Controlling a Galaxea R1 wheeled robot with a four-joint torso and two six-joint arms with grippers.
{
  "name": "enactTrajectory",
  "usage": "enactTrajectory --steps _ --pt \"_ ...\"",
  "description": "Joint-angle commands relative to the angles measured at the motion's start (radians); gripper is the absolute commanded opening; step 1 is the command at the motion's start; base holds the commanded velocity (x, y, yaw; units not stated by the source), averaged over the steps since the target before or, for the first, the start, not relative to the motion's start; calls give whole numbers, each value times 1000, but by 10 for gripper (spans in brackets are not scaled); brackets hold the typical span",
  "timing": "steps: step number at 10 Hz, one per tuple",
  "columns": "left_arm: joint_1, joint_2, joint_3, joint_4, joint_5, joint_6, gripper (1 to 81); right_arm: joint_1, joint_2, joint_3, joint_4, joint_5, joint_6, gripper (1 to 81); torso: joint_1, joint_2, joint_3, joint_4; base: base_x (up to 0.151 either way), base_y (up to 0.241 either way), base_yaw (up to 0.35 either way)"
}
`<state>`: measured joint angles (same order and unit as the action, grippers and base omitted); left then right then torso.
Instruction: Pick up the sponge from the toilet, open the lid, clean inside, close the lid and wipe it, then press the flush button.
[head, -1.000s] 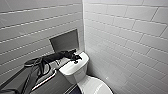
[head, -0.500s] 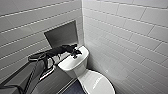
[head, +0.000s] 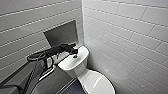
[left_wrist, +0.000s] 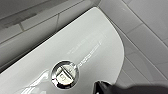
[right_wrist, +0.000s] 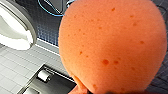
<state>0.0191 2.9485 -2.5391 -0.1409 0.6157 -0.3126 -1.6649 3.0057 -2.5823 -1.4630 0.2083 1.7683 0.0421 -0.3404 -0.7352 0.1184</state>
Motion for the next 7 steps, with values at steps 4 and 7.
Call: enactTrajectory --steps 4,7 --pt "-175 34 -115 58 36 3 10 -36 14 13 -20 -18 -4 10 0 0 0 0 0 0 0" --pt "-178 61 -164 56 -1 3 10 -37 14 15 -20 -17 -4 10 0 0 -43 0 0 0 0"
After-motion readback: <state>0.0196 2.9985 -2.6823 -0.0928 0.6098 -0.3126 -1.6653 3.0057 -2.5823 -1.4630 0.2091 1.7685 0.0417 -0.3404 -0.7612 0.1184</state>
